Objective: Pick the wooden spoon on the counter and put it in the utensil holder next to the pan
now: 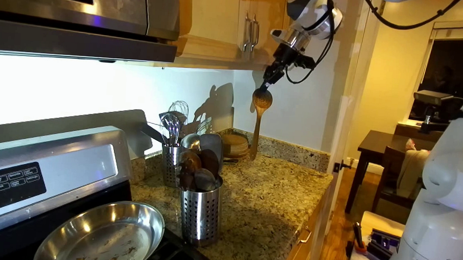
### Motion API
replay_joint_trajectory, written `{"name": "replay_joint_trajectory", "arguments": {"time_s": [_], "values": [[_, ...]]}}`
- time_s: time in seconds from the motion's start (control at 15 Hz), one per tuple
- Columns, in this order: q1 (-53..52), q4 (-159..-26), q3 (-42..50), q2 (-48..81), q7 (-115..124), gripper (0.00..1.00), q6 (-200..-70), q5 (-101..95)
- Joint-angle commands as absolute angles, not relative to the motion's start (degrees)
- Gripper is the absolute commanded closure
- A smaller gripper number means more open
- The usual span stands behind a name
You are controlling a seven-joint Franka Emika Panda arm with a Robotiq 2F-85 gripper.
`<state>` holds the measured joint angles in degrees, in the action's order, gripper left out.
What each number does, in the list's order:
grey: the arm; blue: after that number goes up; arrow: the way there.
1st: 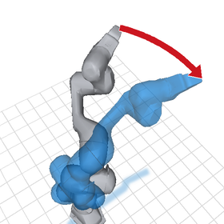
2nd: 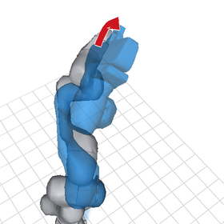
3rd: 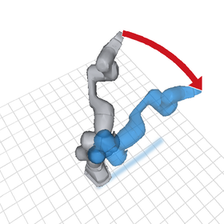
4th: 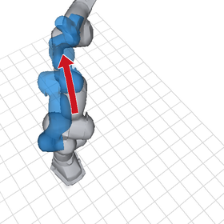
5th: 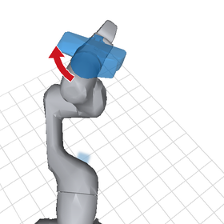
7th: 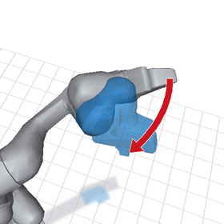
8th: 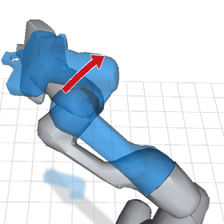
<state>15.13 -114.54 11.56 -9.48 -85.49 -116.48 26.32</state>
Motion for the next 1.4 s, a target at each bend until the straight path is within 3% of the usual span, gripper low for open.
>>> {"name": "replay_joint_trajectory", "arguments": {"time_s": [0.0,0.6,1.33], "values": [[11.8,-120.3,11.5,-16.1,-85.2,0.93,-122.1,22.7],[6.9,-125.6,10.1,-21.7,-82.1,0.93,-129.0,16.9],[5.7,-122.9,11.9,-19.2,-83.8,0.93,-126.2,18.0]]}}
